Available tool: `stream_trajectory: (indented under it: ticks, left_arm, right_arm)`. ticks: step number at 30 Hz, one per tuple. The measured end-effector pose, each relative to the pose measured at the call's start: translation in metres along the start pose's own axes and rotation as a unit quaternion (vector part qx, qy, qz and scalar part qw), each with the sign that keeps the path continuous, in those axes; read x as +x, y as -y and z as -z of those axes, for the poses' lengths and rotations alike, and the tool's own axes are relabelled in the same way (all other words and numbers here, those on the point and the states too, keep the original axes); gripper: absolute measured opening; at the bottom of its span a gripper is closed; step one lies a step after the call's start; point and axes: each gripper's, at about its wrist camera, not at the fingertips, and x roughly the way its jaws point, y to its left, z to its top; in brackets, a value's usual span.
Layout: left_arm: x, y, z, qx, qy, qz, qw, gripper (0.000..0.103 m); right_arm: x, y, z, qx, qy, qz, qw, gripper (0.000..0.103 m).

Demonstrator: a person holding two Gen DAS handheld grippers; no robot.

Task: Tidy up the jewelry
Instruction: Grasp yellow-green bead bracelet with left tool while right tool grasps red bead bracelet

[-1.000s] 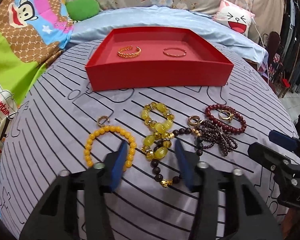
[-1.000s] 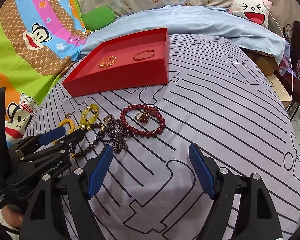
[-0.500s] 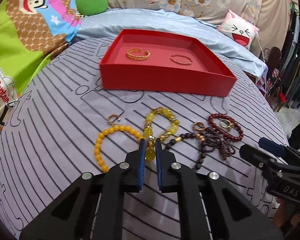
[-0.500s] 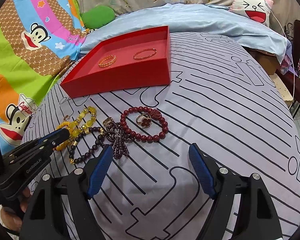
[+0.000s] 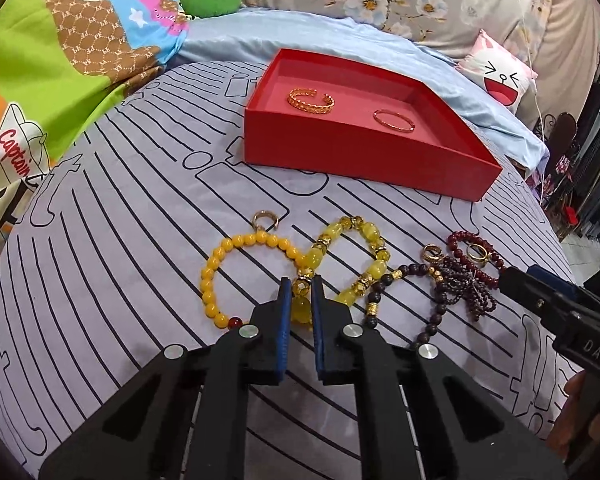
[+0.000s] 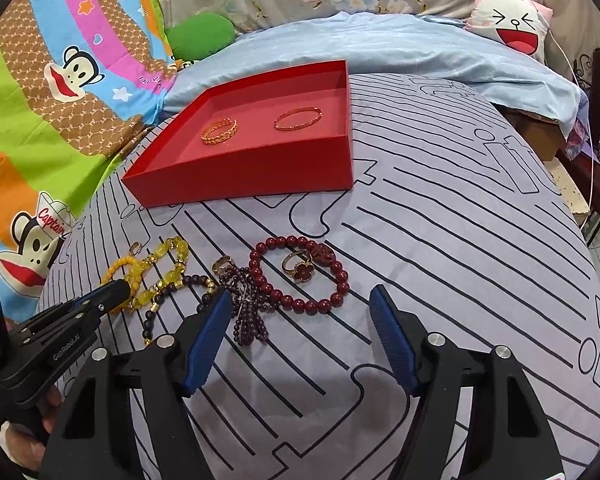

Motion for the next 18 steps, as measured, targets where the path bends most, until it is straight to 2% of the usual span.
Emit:
stream_trajectory:
  ticks: [7, 18]
  left_arm:
    - [0.001, 0.003, 0.001, 0.008, 0.005, -0.007, 0.9999, 0.010]
    - [0.006, 0.002, 0.003, 0.007, 0.001, -0.002, 1.0000, 0.011]
  right_arm:
    - [0.007, 0.008, -0.004, 0.012, 0.000, 0.011, 1.000, 0.060]
    - [0.021, 0.016, -0.005, 0.010, -0.010, 0.029, 0.999, 0.033]
